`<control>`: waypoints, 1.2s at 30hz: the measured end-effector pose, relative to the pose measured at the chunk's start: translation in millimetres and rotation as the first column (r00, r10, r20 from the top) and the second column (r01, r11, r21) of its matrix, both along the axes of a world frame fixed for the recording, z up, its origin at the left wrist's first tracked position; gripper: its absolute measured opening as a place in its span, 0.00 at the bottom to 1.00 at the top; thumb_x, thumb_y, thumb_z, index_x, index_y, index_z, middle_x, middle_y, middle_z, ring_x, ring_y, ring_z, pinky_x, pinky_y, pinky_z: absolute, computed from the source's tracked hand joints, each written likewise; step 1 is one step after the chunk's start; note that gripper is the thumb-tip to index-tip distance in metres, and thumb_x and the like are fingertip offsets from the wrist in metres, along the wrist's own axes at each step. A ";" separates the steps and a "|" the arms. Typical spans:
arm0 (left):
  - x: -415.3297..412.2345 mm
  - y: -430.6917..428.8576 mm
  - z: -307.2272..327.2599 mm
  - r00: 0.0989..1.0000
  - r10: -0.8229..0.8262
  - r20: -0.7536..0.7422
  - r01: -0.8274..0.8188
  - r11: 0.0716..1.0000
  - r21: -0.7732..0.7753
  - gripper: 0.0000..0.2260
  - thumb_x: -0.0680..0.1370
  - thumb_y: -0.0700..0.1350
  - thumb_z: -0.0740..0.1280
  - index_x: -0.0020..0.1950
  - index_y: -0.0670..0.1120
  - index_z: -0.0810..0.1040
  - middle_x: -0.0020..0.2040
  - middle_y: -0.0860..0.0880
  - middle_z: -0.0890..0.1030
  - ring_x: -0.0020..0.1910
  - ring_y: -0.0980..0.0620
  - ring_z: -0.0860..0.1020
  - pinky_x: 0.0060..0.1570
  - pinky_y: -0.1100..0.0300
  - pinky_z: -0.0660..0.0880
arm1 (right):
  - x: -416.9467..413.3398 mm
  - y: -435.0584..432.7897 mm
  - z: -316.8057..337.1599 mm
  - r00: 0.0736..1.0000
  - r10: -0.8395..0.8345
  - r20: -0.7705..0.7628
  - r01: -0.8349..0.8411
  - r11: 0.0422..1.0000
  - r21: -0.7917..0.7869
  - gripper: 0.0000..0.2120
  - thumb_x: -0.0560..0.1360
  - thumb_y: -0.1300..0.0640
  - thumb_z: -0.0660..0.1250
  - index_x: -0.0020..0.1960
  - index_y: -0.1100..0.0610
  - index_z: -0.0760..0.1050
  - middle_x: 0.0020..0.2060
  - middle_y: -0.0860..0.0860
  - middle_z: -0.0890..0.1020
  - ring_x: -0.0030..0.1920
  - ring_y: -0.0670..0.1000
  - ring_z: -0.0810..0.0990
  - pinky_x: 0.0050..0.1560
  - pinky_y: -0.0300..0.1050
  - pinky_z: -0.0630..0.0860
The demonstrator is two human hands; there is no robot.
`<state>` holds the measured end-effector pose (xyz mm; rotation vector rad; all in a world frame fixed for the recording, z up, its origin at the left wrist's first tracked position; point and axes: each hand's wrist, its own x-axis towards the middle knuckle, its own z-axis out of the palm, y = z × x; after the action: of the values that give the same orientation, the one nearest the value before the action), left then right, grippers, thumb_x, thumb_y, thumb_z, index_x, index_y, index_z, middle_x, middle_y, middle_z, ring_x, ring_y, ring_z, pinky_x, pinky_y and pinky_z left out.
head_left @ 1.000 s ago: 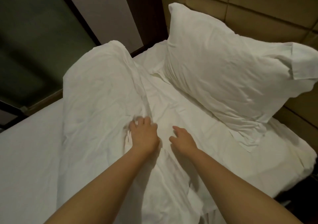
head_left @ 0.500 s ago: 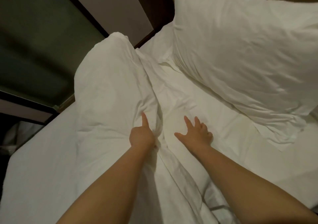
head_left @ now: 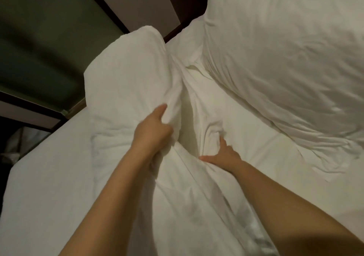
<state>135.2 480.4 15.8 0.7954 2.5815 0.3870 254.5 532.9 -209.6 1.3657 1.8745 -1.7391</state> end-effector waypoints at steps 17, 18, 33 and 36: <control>56.8 47.4 -113.1 0.615 -0.688 -0.385 0.611 0.724 -0.319 0.21 0.77 0.54 0.54 0.70 0.53 0.70 0.73 0.43 0.64 0.71 0.40 0.62 0.64 0.40 0.60 | 62.3 25.8 33.1 0.772 -0.513 -0.374 0.456 0.858 -0.237 0.32 0.79 0.43 0.59 0.78 0.44 0.49 0.76 0.46 0.58 0.74 0.49 0.60 0.73 0.48 0.58; 54.9 52.8 -111.2 0.565 -0.748 -0.349 0.691 0.660 -0.296 0.20 0.79 0.54 0.52 0.65 0.53 0.75 0.71 0.45 0.68 0.72 0.42 0.62 0.66 0.40 0.57 | 61.5 25.4 36.9 0.767 -0.512 -0.387 0.455 0.859 -0.234 0.33 0.79 0.43 0.60 0.78 0.44 0.48 0.76 0.46 0.57 0.75 0.49 0.59 0.73 0.46 0.58; 14.3 102.0 -70.1 0.554 -0.724 -0.410 0.756 0.644 -0.115 0.36 0.75 0.62 0.39 0.27 0.39 0.74 0.31 0.36 0.79 0.35 0.38 0.78 0.38 0.56 0.63 | 99.4 8.2 109.7 0.841 -0.372 -0.393 0.285 0.922 -0.263 0.11 0.79 0.59 0.61 0.60 0.53 0.76 0.57 0.50 0.81 0.57 0.50 0.80 0.60 0.46 0.75; 40.4 123.9 -68.0 0.544 -0.631 -0.553 0.776 0.630 0.044 0.29 0.78 0.55 0.50 0.25 0.40 0.73 0.28 0.37 0.78 0.28 0.39 0.76 0.35 0.55 0.68 | 114.6 15.6 101.8 0.790 -0.523 -0.319 0.478 0.852 -0.214 0.09 0.80 0.58 0.60 0.56 0.50 0.76 0.52 0.48 0.82 0.54 0.50 0.80 0.57 0.44 0.75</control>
<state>175.6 604.3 -52.2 2.2162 2.3174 0.3155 369.1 548.4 -107.8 1.6981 1.6118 -2.4813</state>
